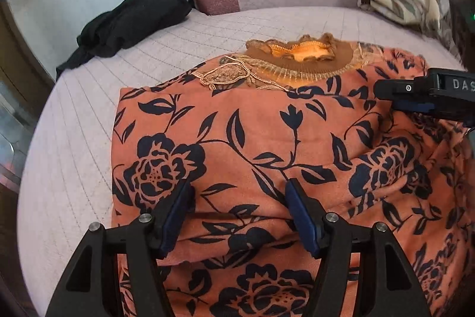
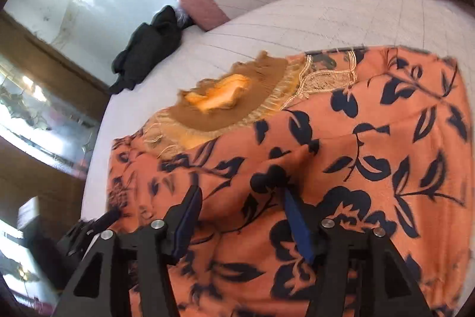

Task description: Fold small clothes

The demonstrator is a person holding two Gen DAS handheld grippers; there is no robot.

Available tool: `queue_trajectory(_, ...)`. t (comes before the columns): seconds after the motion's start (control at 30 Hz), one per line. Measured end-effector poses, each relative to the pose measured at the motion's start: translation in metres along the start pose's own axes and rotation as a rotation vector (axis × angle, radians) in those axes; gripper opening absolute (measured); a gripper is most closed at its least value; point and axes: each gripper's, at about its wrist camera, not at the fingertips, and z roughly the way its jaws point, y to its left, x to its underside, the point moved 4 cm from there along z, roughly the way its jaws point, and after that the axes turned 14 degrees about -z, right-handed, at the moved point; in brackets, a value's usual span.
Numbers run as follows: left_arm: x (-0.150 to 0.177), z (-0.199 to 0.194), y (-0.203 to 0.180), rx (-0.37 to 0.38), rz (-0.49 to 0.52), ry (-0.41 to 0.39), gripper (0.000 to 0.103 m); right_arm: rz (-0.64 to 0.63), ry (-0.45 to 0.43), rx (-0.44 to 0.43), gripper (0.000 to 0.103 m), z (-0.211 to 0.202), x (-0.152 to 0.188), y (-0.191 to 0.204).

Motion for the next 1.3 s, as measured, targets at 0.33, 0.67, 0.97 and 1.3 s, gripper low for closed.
queue_trajectory(0.33, 0.000, 0.014, 0.021, -0.042, -0.099, 0.005, 0.072, -0.025, 0.041, -0.027, 0.060, -0.011, 0.016, 0.005)
queue_trajectory(0.67, 0.044, -0.023, 0.023, -0.014, -0.163, 0.011, 0.072, -0.027, 0.083, -0.007, 0.060, -0.042, 0.069, 0.012)
queue_trajectory(0.97, 0.126, -0.062, 0.011, 0.000, -0.112, -0.018, 0.085, -0.061, 0.020, 0.041, 0.061, -0.076, 0.139, 0.035)
queue_trajectory(1.3, 0.165, -0.083, 0.019, -0.045, -0.153, -0.039, 0.103, -0.140, 0.083, 0.143, 0.061, -0.095, 0.192, 0.068)
